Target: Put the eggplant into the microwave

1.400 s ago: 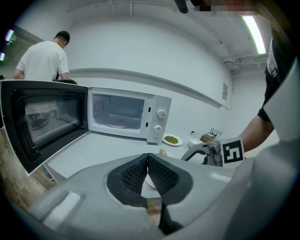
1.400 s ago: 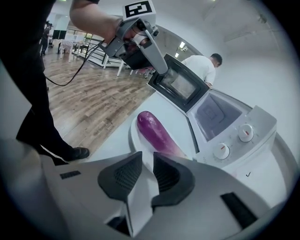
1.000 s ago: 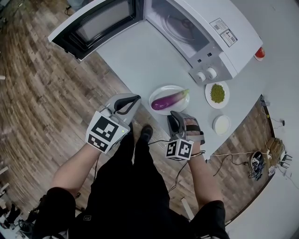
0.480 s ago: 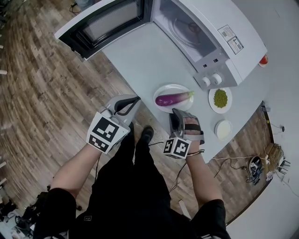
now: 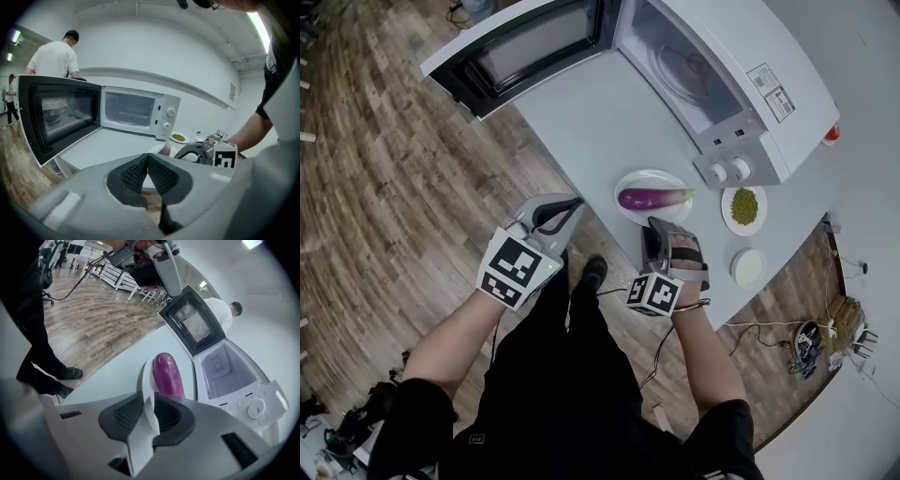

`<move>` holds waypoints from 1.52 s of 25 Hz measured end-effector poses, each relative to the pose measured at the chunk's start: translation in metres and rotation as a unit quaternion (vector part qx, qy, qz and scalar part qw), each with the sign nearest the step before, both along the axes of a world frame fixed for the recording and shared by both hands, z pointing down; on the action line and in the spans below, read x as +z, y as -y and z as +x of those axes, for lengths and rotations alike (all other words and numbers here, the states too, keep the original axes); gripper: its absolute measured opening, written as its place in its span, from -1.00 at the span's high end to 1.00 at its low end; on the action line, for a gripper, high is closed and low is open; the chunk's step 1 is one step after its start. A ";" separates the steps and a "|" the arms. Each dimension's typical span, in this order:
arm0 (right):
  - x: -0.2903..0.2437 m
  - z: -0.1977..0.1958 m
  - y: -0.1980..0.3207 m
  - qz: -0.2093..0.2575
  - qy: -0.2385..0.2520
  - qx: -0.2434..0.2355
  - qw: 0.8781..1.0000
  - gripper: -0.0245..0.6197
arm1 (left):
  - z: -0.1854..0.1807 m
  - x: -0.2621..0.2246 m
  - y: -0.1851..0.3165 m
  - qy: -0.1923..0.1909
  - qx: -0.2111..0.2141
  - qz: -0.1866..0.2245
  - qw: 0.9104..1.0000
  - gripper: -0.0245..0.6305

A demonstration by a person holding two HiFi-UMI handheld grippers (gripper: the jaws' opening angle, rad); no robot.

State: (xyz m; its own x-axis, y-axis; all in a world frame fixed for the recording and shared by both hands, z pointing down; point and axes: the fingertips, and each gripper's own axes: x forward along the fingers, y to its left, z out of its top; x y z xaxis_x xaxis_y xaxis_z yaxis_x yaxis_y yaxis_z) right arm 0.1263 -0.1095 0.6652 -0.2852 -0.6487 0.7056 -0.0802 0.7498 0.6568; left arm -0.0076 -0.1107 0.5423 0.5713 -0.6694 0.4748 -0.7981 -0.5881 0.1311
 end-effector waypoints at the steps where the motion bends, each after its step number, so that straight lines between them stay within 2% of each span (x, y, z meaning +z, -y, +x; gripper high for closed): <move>1: 0.001 0.000 0.000 0.001 -0.007 -0.002 1.000 0.74 | 0.000 0.000 0.000 0.000 0.000 0.000 1.000 0.90; 6: 0.002 -0.003 0.002 0.032 -0.037 -0.018 0.999 0.80 | -0.004 0.001 0.000 0.001 -0.002 -0.001 1.000 0.90; 15: 0.002 -0.002 0.003 0.070 -0.046 -0.013 0.996 0.81 | -0.001 0.009 -0.002 0.002 0.001 -0.007 1.000 0.90; 38: -0.013 -0.002 0.005 0.154 -0.031 -0.011 0.988 0.86 | 0.001 0.015 -0.001 0.012 0.002 -0.008 1.000 0.90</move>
State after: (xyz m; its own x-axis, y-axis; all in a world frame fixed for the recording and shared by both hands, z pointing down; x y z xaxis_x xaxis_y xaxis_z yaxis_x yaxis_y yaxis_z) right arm 0.1247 -0.1142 0.6524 -0.2648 -0.8293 0.4921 -0.0186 0.5146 0.8572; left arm -0.0061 -0.1095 0.5577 0.5617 -0.6596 0.4994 -0.7992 -0.5887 0.1213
